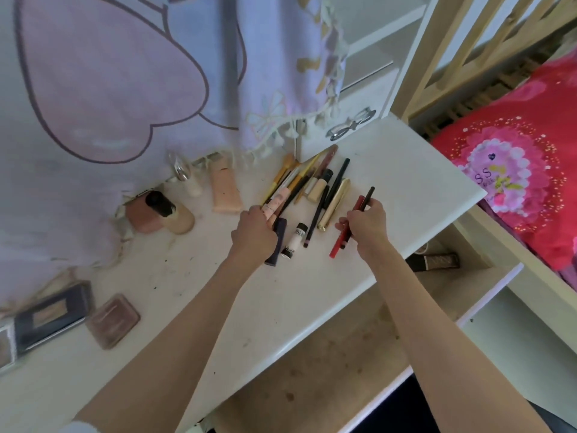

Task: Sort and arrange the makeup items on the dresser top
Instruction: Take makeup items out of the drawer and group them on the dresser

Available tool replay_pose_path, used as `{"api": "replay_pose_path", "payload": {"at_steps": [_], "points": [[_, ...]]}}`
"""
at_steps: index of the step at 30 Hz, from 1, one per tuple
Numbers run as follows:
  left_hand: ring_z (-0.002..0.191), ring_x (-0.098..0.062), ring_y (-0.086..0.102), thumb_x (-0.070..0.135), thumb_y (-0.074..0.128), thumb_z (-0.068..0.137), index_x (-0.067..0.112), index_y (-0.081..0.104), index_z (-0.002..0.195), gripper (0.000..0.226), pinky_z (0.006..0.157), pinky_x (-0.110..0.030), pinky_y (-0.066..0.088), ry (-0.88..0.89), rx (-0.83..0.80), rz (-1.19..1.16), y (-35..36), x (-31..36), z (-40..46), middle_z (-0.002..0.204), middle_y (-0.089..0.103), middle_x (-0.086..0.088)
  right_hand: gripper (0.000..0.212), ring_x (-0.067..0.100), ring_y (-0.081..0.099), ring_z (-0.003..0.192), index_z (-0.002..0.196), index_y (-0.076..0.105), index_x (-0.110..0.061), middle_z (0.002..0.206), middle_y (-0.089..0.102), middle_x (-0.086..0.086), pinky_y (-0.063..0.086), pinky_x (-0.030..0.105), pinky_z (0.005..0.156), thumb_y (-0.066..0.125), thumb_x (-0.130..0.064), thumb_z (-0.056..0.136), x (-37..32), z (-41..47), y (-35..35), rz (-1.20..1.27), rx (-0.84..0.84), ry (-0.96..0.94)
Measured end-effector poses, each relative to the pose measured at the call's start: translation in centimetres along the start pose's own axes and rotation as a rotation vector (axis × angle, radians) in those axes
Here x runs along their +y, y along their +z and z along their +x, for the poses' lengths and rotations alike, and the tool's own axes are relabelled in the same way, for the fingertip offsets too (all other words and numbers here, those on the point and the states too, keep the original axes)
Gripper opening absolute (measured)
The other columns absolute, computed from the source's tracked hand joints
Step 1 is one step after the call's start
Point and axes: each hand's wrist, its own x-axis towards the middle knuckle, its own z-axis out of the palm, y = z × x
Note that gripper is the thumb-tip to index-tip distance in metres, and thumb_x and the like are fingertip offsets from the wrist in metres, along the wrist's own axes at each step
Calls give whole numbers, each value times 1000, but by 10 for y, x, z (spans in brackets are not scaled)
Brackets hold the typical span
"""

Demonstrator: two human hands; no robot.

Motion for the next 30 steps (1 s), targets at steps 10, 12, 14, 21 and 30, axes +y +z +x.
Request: {"api": "replay_pose_path", "payload": {"at_steps": [10, 12, 14, 21, 30], "points": [[100, -29, 45, -3, 48, 83, 4, 40, 122, 41, 82, -32, 34, 264, 187, 298, 21, 30, 33, 117, 41, -16, 47, 15, 56, 103, 140, 38, -10, 126, 54, 5, 42, 18, 79, 47, -7, 93, 8, 10, 9, -283, 58, -308], [99, -29, 45, 0, 50, 83, 5, 36, 126, 45, 77, -29, 31, 295, 204, 355, 24, 30, 34, 118, 40, -16, 42, 15, 50, 120, 136, 45, -9, 134, 51, 5, 38, 17, 89, 46, -9, 94, 12, 10, 7, -359, 60, -381], [102, -29, 44, 2, 51, 84, 5, 32, 131, 52, 77, -29, 31, 312, 211, 407, 29, 31, 34, 121, 40, -16, 42, 17, 44, 127, 137, 44, -9, 141, 44, 7, 37, 23, 102, 45, -10, 95, 19, 9, 5, -423, 31, -447], [112, -29, 38, 17, 47, 91, 8, 15, 144, 62, 88, -36, 32, 348, 257, 546, 43, 30, 30, 130, 36, -15, 51, 20, 30, 138, 144, 29, -5, 151, 29, 10, 13, 14, 107, 45, -17, 98, 43, 2, -7, -811, -53, -738], [130, -29, 30, 21, 41, 96, 10, 5, 148, 65, 99, -44, 29, 426, 247, 530, 55, 26, 16, 146, 26, -13, 55, 21, -2, 146, 150, 6, -11, 158, -2, 7, -3, 35, 117, 25, -30, 102, 56, 5, -13, -1148, -119, -752]]}}
